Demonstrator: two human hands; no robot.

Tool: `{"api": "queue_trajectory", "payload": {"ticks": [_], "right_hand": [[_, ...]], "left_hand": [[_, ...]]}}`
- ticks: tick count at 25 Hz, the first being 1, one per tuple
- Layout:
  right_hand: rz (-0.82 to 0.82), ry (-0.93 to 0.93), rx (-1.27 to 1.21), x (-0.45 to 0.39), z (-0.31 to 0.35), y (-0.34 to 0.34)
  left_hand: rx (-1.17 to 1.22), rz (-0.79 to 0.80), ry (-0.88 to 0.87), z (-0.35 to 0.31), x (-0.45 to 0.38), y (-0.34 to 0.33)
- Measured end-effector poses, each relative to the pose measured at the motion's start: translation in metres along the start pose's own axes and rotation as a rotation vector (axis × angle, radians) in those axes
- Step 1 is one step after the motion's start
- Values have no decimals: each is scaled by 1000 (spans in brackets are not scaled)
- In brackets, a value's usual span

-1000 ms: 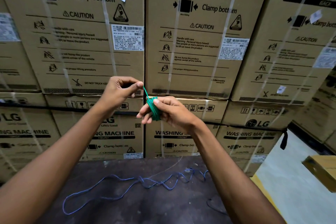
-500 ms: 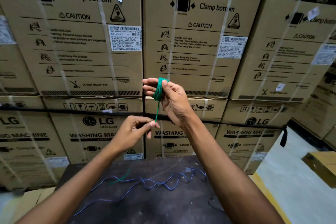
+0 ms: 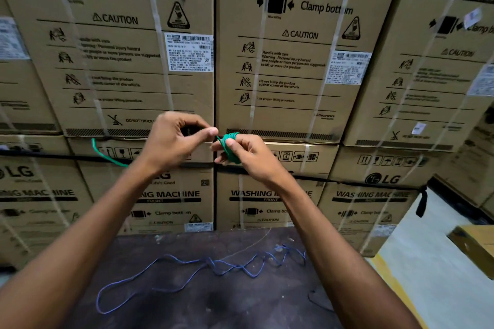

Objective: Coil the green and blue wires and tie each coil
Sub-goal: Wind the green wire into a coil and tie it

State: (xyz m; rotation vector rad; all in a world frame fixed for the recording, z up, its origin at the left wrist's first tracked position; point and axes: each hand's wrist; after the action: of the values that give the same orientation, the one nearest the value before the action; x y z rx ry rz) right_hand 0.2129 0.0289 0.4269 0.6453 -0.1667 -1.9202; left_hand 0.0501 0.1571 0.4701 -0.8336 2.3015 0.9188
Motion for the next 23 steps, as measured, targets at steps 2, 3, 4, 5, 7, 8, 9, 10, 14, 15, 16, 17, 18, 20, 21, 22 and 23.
{"api": "queue_trajectory", "payload": {"ticks": [2,3,4,5,7,8,9,10,14,15,16,17,18,20,21,22,23], "right_hand": [[92,-23,-34,3,5,3],[145,-20,-85,5,8,5],[200,-17,-151,6,11,7],[258,-15,-221,8,14,9],[339,-5,-352,11,20,14],[354,8,-409,12,22,16],[360,28,-464,12,23,17],[359,45,-517,12,24,16],[262,74,-718,9,26,11],[229,86,-753,7,27,11],[192,102,-781,5,28,11],[146,122,-800,2,28,11],[90,141,-802,-2,27,11],[-19,162,-752,-10,21,10],[-64,162,-703,-13,16,9],[-106,158,-641,-15,11,8],[-147,155,-573,-16,4,7]], "left_hand": [[51,2,9,0,-20,5],[78,13,13,1,-28,5],[111,30,24,2,-33,4],[156,43,41,4,-37,3],[300,45,114,14,-38,-1],[389,34,168,19,-35,-5],[467,20,221,25,-32,-11],[534,8,268,30,-27,-17],[668,-12,388,41,-4,-47],[673,14,421,43,3,-54],[662,57,445,46,11,-59],[651,105,466,47,19,-66],[660,135,494,48,27,-73],[691,143,537,44,42,-84],[677,133,527,41,47,-85],[633,134,485,39,51,-85],[567,152,425,37,52,-81]]}}
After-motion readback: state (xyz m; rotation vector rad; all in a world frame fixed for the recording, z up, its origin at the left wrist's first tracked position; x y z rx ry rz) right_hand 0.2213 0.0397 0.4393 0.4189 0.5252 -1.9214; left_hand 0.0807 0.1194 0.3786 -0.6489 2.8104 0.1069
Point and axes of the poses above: each hand's wrist, its own x-axis away from the middle knuckle, its own y-axis out of the back of the hand, z = x × y, and after that the axes turned 9 degrees about x, right-handed
